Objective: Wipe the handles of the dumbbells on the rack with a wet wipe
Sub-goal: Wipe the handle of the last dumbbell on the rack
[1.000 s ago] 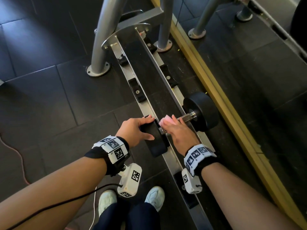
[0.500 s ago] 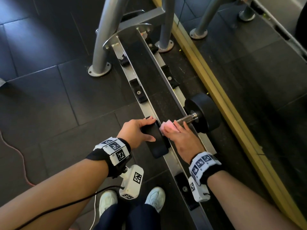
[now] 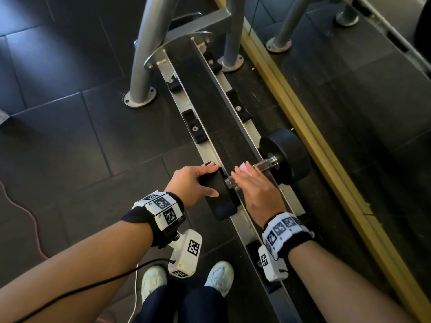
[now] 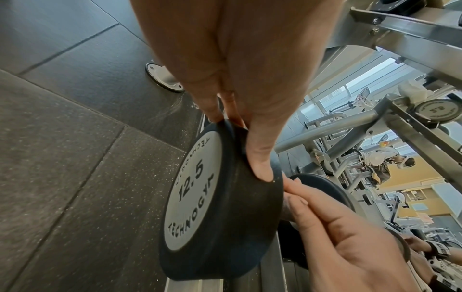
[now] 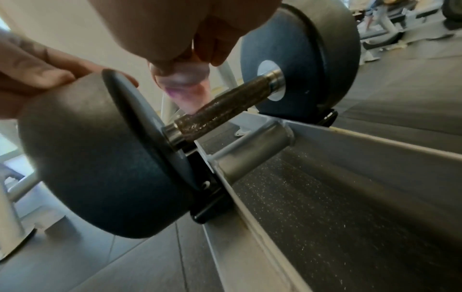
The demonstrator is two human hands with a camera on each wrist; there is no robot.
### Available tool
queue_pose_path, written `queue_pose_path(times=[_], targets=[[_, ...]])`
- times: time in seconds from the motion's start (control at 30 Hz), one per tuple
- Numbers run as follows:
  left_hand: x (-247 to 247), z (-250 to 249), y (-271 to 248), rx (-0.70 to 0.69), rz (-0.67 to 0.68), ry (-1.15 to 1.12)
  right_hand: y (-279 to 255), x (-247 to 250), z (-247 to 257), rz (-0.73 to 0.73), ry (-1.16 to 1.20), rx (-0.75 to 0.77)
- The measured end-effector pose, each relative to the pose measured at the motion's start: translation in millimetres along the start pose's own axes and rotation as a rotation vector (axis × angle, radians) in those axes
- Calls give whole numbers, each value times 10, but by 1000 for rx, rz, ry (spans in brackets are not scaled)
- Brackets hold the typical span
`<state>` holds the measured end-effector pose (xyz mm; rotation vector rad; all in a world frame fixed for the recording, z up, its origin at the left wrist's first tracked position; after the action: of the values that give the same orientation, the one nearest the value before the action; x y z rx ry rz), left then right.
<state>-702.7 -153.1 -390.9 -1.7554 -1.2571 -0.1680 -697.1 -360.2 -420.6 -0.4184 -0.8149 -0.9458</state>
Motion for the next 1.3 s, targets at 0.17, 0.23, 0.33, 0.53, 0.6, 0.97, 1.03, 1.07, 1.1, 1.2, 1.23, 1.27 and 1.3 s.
queue_pose_path(times=[0.17, 0.23, 0.33, 0.53, 0.6, 0.97, 1.03, 1.07, 1.1, 1.2, 1.23, 1.27, 1.3], targets=[[4, -1, -14, -5, -4, -13, 80, 243, -81, -192, 175, -196], [1, -1, -12, -4, -9, -28, 249, 369, -126, -245, 167, -176], [-4, 13, -4, -5, -15, -39, 472, 386, -186, -185, 164, -144], [-11, 19, -1, -20, 1, -32, 417, 115, -304, 288, -61, -161], [-15, 23, 1, -24, -1, -26, 437, 111, -327, 266, -38, -178], [-26, 40, 19, -24, 5, -69, 434, 105, -262, 251, 158, -267], [-28, 47, 29, -23, 9, -72, 504, 191, -293, 94, 246, -253], [-33, 51, 32, -24, 9, -72, 567, 226, -322, 15, 208, -233], [-36, 56, 35, -26, 7, -71, 627, 243, -365, 1, 129, -232], [-45, 76, 41, -29, -6, -66, 658, 127, -418, 362, -235, -415], [-47, 81, 44, -31, -7, -66, 620, 88, -395, 386, -292, -437], [-50, 82, 43, -31, -7, -67, 581, 64, -352, 340, -296, -414], [-50, 82, 42, -31, -6, -69, 554, 47, -293, 274, -264, -372]])
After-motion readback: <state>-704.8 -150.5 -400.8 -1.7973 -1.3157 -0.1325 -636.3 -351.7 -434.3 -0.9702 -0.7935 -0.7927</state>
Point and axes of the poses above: each hand's wrist, its own y-axis towards the middle knuckle, its own x-axis out of the back of the hand, z = x × y, the point moved 2 cm from there along y, towards the middle knuckle, and after that the axes turned 12 degrees about y, right-handed, at the moved point
